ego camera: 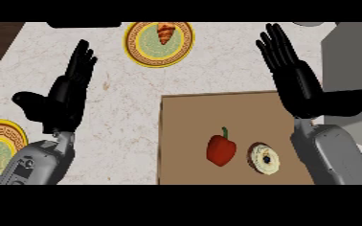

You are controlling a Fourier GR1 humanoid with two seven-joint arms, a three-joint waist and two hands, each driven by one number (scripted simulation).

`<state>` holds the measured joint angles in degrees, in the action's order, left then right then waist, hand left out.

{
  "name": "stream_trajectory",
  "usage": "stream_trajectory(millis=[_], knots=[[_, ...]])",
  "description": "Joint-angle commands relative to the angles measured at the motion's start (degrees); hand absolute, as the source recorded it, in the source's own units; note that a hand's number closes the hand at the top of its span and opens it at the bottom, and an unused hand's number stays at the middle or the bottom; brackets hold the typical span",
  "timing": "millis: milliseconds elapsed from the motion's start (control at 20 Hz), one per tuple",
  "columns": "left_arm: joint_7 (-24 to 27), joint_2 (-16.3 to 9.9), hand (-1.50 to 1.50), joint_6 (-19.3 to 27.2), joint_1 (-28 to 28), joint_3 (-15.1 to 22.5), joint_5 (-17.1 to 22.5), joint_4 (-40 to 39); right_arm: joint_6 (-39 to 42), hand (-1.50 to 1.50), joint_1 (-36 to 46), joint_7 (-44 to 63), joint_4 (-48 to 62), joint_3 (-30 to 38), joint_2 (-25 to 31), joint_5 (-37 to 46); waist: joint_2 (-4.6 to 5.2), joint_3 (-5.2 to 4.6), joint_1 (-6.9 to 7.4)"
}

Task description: Pick the cupcake from the tray and place it in the tiered shelf

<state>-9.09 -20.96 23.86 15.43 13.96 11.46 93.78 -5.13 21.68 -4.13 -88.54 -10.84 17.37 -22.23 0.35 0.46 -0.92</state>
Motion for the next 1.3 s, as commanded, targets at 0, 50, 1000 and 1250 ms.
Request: stream_trajectory(millis=[0, 50, 1000, 1250], knots=[[-2.61, 0.94, 0.00, -0.67, 0.53, 1.10, -2.95, 0.44, 0.69, -1.50, -4.57, -0.46, 0.97, 2.90, 1.19, 1.16, -0.38, -0.44, 0.73], [1.39, 1.29, 0.00, -2.08, 1.07, 1.94, -3.36, -4.63, -0.77, -1.50, -5.28, 0.79, 1.36, 3.94, 2.55, 1.09, -0.28, -0.46, 0.22], [5.87, 0.17, 0.00, -9.52, -3.65, 2.41, -1.66, -8.21, -19.44, -1.50, -38.94, -13.81, -10.85, 16.89, -1.35, 5.62, -0.58, -0.44, -0.82], [8.91, 2.10, 0.00, -10.23, -2.84, 2.46, -2.40, -12.84, -12.68, -1.50, -44.43, -0.62, -19.05, 10.89, 10.85, 11.81, -0.38, -0.59, -0.53]])
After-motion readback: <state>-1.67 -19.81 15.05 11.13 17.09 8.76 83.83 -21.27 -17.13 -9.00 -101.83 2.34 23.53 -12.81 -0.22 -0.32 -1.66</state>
